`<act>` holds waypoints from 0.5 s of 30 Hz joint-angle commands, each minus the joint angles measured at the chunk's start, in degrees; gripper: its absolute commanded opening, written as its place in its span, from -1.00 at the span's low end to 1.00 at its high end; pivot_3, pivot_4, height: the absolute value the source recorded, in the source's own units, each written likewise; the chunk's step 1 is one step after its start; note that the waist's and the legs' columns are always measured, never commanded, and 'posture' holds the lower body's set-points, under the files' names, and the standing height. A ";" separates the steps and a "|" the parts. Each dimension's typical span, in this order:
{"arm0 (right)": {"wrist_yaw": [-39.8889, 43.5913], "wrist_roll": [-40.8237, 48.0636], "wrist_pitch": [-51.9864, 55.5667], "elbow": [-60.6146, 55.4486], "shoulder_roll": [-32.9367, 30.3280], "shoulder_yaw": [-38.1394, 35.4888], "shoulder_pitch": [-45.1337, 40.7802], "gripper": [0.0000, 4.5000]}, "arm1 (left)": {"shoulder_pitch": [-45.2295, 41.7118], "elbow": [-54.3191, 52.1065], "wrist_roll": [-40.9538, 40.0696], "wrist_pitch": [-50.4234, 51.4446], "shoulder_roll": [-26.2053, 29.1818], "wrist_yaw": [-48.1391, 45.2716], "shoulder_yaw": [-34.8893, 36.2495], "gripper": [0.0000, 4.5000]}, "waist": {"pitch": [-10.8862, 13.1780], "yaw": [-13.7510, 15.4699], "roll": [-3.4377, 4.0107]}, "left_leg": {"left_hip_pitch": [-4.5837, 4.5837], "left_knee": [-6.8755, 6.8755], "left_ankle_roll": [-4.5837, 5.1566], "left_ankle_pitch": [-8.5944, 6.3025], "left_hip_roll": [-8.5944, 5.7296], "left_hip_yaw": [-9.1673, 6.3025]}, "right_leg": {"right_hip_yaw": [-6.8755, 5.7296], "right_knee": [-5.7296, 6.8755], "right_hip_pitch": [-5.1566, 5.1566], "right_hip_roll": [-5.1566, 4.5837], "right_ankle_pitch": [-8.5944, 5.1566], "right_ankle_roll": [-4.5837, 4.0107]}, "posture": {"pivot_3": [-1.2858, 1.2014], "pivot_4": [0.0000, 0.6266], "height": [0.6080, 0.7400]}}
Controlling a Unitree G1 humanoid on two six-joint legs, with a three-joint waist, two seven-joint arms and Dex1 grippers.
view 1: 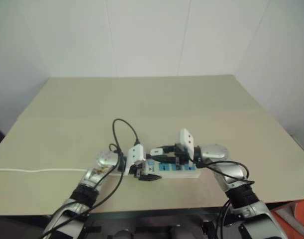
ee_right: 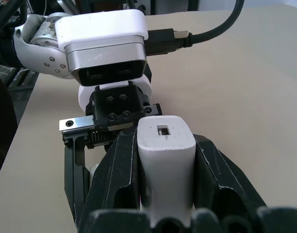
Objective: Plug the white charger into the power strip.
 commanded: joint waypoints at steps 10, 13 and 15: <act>0.88 -2.70 -5.26 7.68 -2.27 0.17 1.09 -0.47 | 0.71 -0.55 0.40 0.87 2.34 -2.06 -0.32 0.47 | 0.00 -0.04 0.00 | 0.01 -0.02 0.00 0.00 0.00 0.00 | 0.00 -0.01 0.00 0.00 -0.01 0.00 | 0.03 -0.52 1.00; 0.77 -2.54 -5.78 9.11 -2.61 -0.27 1.24 -0.47 | 0.48 -0.42 0.34 0.91 2.54 -2.16 -0.17 0.47 | -0.01 -0.07 -0.01 | 0.03 -0.02 0.00 0.00 0.00 0.00 | 0.00 -0.01 0.02 0.00 -0.01 0.00 | 0.03 -0.52 1.00; 1.08 -2.47 -6.23 10.31 -3.14 -0.49 1.09 -0.47 | 0.35 -0.32 0.26 0.91 2.66 -2.27 -0.06 0.47 | -0.01 -0.09 -0.01 | 0.05 -0.02 0.00 0.00 0.00 0.00 | 0.00 -0.01 0.03 0.00 -0.01 0.00 | 0.03 -0.52 1.00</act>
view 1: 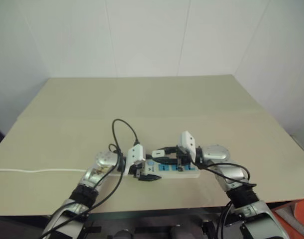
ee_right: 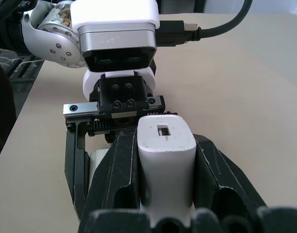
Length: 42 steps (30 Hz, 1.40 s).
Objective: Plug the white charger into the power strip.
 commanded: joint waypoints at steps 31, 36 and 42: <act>1.84 1.00 0.09 7.55 -8.34 -1.11 2.95 -0.47 | 2.55 -2.61 -0.07 0.62 5.24 -2.22 0.72 0.47 | -0.07 -0.38 -0.12 | 0.16 -0.17 0.00 0.00 0.08 0.00 | 0.00 -0.02 0.07 0.07 -0.05 -0.07 | 0.03 -0.52 1.00; 1.48 1.27 0.70 5.34 -6.67 0.05 1.99 -0.47 | 2.23 -2.56 -0.18 0.89 5.12 -1.92 0.34 0.47 | -0.07 -0.78 -0.12 | 0.19 -0.18 0.00 0.00 0.09 -0.01 | 0.00 0.00 0.09 0.08 -0.06 -0.08 | 0.03 -0.52 1.00; -0.15 1.41 1.80 2.47 -5.06 0.62 0.33 -0.47 | 1.98 -2.32 -0.29 0.89 4.88 -1.71 -0.16 0.47 | -0.07 -1.26 -0.13 | 0.20 -0.19 0.00 0.00 0.10 -0.01 | 0.00 0.02 0.07 0.09 -0.06 -0.08 | 0.03 -0.52 1.00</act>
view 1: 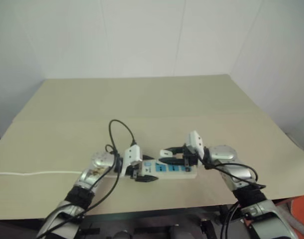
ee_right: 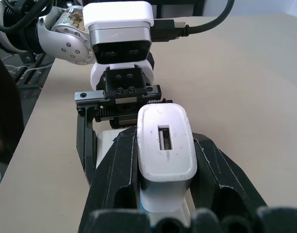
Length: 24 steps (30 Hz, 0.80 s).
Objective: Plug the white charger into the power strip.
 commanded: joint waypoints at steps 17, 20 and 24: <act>-1.20 -5.07 8.73 -6.44 -2.57 0.83 -2.86 -0.47 | -0.10 1.13 1.33 -0.59 1.02 -2.02 -0.44 0.47 | 0.01 0.08 0.00 | -0.21 0.00 0.00 0.00 -0.01 -0.01 | -0.01 -0.01 -0.17 -0.01 0.00 0.00 | 0.03 -0.52 1.00; -2.11 -6.30 10.60 -6.69 -2.38 1.52 -3.42 -0.47 | -0.13 1.25 1.31 -0.71 0.97 -2.05 -0.43 0.47 | 0.01 0.07 0.00 | -0.19 0.00 0.00 0.00 -0.01 -0.01 | -0.01 0.00 -0.17 0.00 0.00 0.00 | 0.03 -0.52 1.00; -2.25 -6.06 11.74 -8.53 -1.85 1.47 -3.67 -0.47 | -0.14 1.45 1.31 -0.91 0.94 -2.07 -0.46 0.47 | 0.01 0.05 0.00 | -0.17 0.00 0.00 0.00 -0.01 -0.01 | -0.01 0.01 -0.17 0.00 0.00 0.00 | 0.03 -0.52 1.00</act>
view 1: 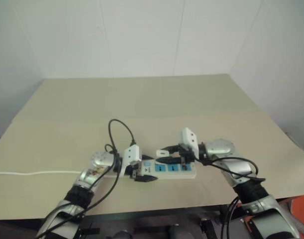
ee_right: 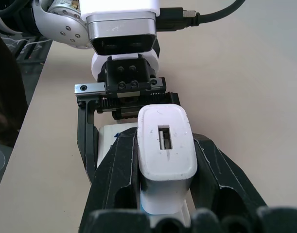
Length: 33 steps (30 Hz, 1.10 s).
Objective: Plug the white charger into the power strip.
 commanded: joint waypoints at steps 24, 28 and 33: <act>-0.76 -3.86 6.42 -5.07 -3.32 0.66 -3.10 -0.47 | -0.83 2.54 2.22 -1.00 -1.17 -0.97 -0.93 0.47 | 0.00 0.68 0.00 | -0.10 0.00 0.00 0.00 -0.03 -0.01 | -0.03 -0.05 -0.04 -0.03 0.00 0.00 | 0.03 -0.52 1.00; -0.52 -3.09 7.36 -5.96 -3.65 0.26 -2.93 -0.47 | -1.09 2.95 2.23 -1.29 -1.37 -1.07 -0.96 0.47 | 0.01 1.01 0.00 | -0.10 0.00 0.00 0.00 -0.03 -0.01 | -0.03 -0.05 -0.04 -0.03 0.00 0.00 | 0.03 -0.52 1.00; -0.83 -2.68 7.88 -7.53 -4.31 -0.46 -3.24 -0.47 | -1.37 3.61 2.39 -1.63 -1.77 -1.16 -1.03 0.47 | 0.01 1.36 0.00 | -0.24 0.01 0.00 0.00 -0.03 -0.01 | -0.03 -0.04 -0.19 -0.03 0.00 0.00 | 0.03 -0.52 1.00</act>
